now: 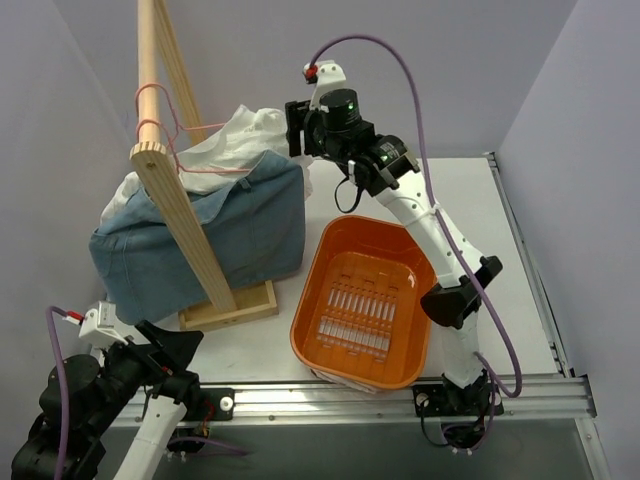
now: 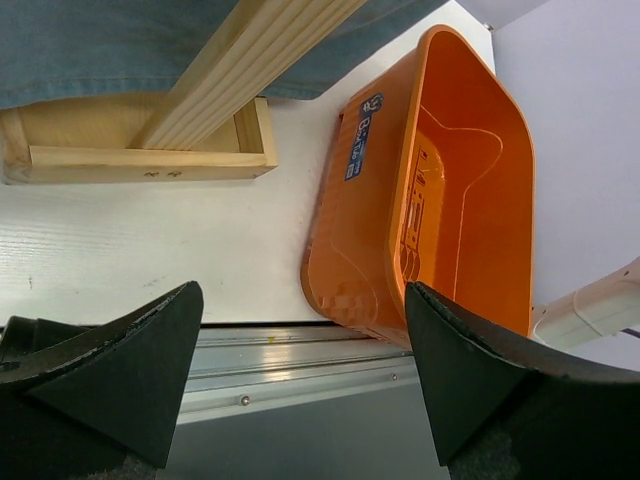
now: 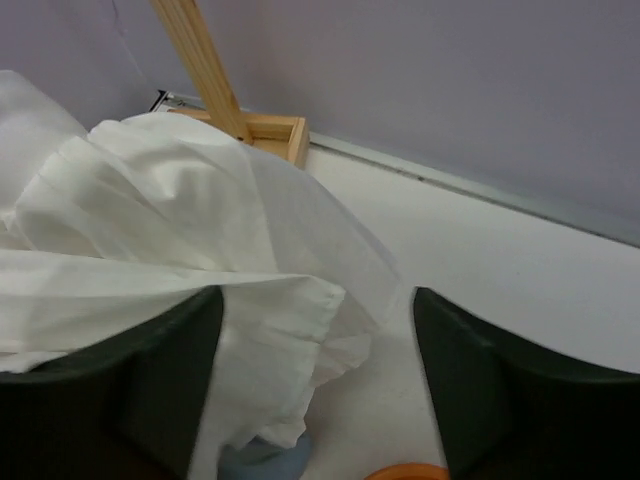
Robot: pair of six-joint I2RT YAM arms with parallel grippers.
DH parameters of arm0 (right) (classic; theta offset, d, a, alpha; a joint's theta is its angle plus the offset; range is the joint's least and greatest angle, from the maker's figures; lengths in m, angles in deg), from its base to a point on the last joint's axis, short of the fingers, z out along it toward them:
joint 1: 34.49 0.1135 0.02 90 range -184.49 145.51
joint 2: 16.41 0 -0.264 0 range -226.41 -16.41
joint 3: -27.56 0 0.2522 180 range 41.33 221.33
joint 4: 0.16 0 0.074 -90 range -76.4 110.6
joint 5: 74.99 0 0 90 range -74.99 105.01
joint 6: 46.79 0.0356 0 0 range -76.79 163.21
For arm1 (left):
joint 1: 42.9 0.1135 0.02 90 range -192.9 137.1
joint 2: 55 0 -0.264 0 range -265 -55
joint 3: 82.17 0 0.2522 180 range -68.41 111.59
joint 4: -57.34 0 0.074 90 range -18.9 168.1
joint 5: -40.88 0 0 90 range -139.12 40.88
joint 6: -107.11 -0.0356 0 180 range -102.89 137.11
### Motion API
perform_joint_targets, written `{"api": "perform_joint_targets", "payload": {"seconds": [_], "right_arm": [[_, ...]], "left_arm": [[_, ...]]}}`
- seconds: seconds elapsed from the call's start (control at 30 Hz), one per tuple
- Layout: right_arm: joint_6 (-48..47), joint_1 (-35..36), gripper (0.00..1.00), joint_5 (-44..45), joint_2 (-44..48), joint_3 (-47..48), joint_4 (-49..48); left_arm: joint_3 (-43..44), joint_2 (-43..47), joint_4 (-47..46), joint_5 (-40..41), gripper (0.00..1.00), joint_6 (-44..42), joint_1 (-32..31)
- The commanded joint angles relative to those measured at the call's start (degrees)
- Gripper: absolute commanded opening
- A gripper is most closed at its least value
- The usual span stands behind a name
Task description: Remove the skirt from the hanger
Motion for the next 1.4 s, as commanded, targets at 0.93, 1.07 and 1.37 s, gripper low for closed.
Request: {"api": "perform_joint_targets", "payload": {"seconds": [0.93, 1.07, 1.37], "right_arm": [[49.2, 11.6, 0.91, -18.1, 24.4, -34.6, -47.2], [56.2, 15.3, 0.87, -15.4, 24.0, -38.9, -53.0], [67.7, 21.0, 0.8, 3.0, 24.3, -46.6, -59.1]], "left_arm": [[-0.3, -4.3, -0.8, -1.0, 0.87, -1.3, 0.0], [0.4, -5.5, -0.3, -0.7, 0.86, -1.5, 0.1], [1.7, -5.8, 0.5, -0.7, 0.85, -1.6, 0.1]]}}
